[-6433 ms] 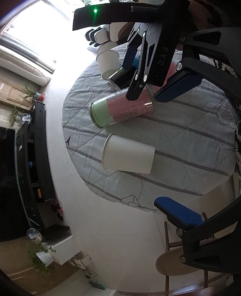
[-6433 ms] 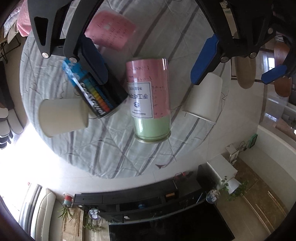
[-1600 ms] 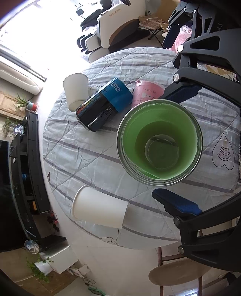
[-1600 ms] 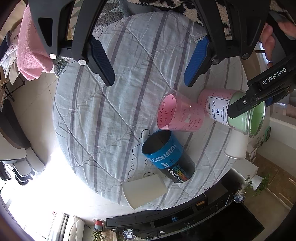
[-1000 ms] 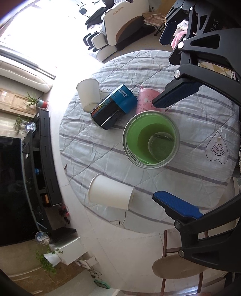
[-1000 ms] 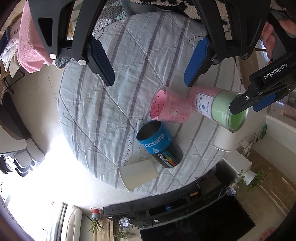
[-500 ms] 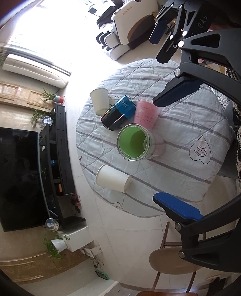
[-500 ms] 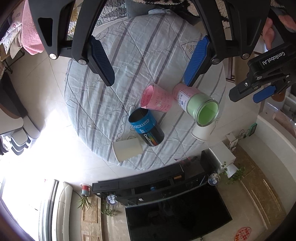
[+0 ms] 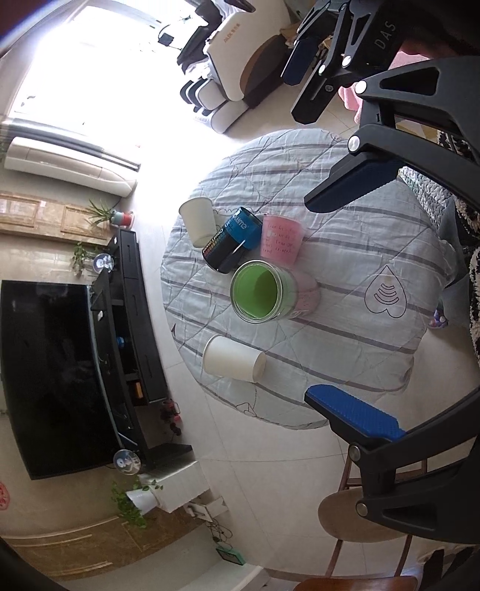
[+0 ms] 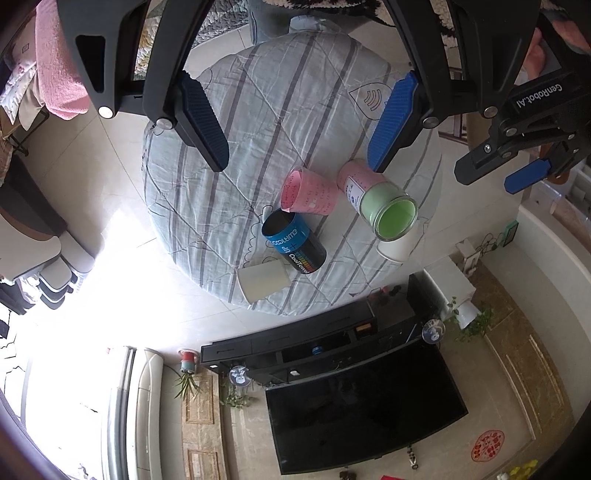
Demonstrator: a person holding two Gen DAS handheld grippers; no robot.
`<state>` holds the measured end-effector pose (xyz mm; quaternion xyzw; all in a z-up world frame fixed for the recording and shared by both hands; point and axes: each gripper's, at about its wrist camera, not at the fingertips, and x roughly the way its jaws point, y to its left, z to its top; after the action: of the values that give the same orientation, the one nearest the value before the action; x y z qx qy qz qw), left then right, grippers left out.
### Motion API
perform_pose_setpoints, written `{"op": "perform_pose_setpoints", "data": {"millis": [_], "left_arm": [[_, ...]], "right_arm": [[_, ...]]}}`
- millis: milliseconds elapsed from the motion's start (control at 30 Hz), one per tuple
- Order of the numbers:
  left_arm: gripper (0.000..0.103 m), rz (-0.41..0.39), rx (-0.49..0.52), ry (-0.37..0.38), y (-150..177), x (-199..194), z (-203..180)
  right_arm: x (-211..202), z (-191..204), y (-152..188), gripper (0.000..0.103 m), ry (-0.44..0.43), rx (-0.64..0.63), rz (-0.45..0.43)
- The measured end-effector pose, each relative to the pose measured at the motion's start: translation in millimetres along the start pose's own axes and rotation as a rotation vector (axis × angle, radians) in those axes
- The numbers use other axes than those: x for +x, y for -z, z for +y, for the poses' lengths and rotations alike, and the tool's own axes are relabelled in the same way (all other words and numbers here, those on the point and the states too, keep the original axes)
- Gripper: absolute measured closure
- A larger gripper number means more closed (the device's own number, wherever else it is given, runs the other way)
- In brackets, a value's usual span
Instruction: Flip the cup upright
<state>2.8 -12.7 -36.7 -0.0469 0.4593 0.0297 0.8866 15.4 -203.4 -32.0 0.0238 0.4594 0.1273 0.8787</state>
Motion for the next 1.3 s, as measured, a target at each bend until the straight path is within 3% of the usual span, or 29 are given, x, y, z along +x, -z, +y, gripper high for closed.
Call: {"op": "perform_pose_setpoints", "data": {"millis": [233,800,1300], "left_arm": [[0.007,-0.076,0.025,0.004,6.4,-24.6,4.8],[0.005,-0.337,0.078,-0.001,3.8,-77.1,-4.1],[0.001,-0.374,0.096,0.001,-1.4,-83.3,-6.1]], "right_arm": [[-24.2,8.5,6.7,0.024,0.045,0.039,-0.095],[-69.2,25.1,12.2,0.024,0.105,-0.026,-0.303],[-70.9,28.3,8.8,0.024,0.114,-0.055,-0.318]]}}
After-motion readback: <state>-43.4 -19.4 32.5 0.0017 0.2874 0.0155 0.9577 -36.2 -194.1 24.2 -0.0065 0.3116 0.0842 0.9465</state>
